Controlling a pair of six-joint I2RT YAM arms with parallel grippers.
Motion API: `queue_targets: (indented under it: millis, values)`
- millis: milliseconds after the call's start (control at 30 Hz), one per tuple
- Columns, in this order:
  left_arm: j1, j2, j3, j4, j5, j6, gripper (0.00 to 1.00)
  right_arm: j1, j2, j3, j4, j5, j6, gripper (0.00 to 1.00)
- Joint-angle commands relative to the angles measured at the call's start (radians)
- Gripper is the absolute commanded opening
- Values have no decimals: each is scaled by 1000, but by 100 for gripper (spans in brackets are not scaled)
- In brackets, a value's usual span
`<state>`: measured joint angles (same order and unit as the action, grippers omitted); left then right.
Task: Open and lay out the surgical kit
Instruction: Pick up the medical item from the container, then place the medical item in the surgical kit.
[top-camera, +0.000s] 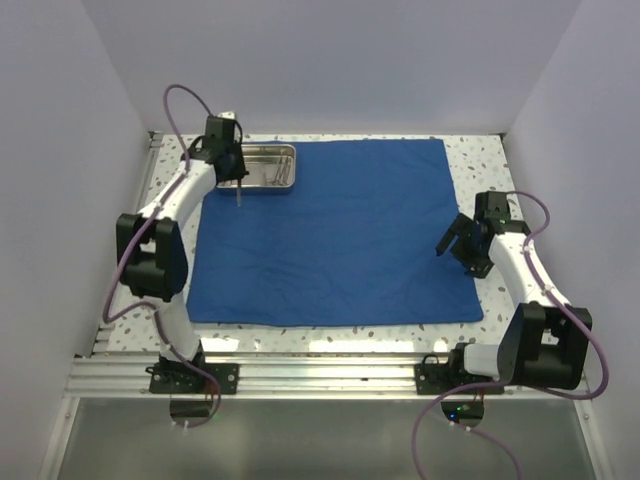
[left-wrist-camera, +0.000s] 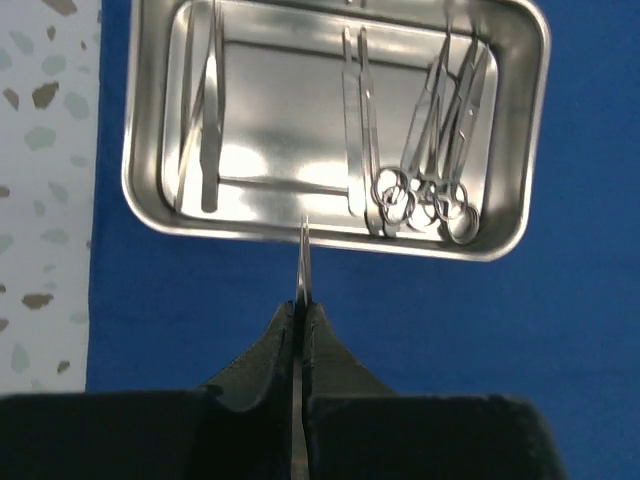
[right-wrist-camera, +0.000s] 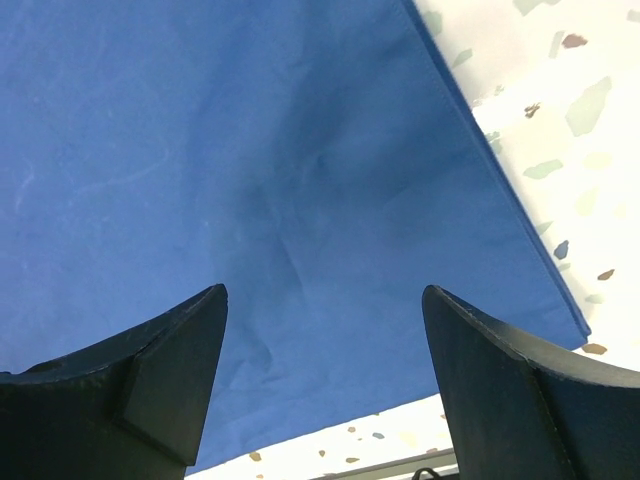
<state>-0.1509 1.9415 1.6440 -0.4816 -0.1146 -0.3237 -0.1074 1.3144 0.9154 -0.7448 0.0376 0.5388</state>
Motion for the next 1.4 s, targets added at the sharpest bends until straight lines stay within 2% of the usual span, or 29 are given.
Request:
queue_targets:
  millis: [0,33,133,267,333,500,667,700,733,767,833,933,1000,1100,1133,1267,1333,1367]
  values:
    - [-70,-204,-168,-71,-25,-78,0,8,-41,-21,25,-31,12,82]
    - [-85,-276,-275,-69,-11,-113,0,12,-43,-26,31,-33,15,82]
    - [-114,-363,-468,-51,13,-162,0,18,-46,-29,38,-33,16,82]
    - [-211,-446,-647,-12,4,-248,0,58,-41,-17,68,-73,7,82]
    - [-223,-452,-717,32,0,-274,0,78,-31,-7,76,-77,10,83]
    - [-237,-428,-789,118,18,-328,0,100,-3,31,84,-82,26,83]
    - [-263,-385,-806,126,24,-367,0,129,26,74,91,-84,47,83]
    - [-265,-383,-808,127,29,-367,3,130,34,82,91,-84,49,83]
    - [-266,-385,-805,127,33,-368,14,133,39,86,91,-82,47,84]
    - [-269,-389,-797,123,39,-367,37,135,43,97,91,-79,49,84]
    - [-271,-398,-757,81,20,-362,60,137,49,105,91,-74,49,84]
    - [-273,-403,-638,-43,-16,-324,71,137,54,109,91,-73,50,84]
    - [-274,-400,-514,-136,-37,-266,72,138,52,109,90,-68,50,84]
    - [-273,-397,-380,-192,-102,-155,76,138,42,109,84,-56,47,84]
    - [-273,-388,-284,-207,-118,-120,78,137,39,109,79,-51,44,85]
    - [-224,-235,-37,-238,-220,53,79,137,23,96,78,-41,38,85]
    - [-173,-150,117,-273,-189,71,77,138,19,88,71,-41,35,85]
    - [-109,-68,164,-279,-136,84,77,137,14,85,73,-42,33,85]
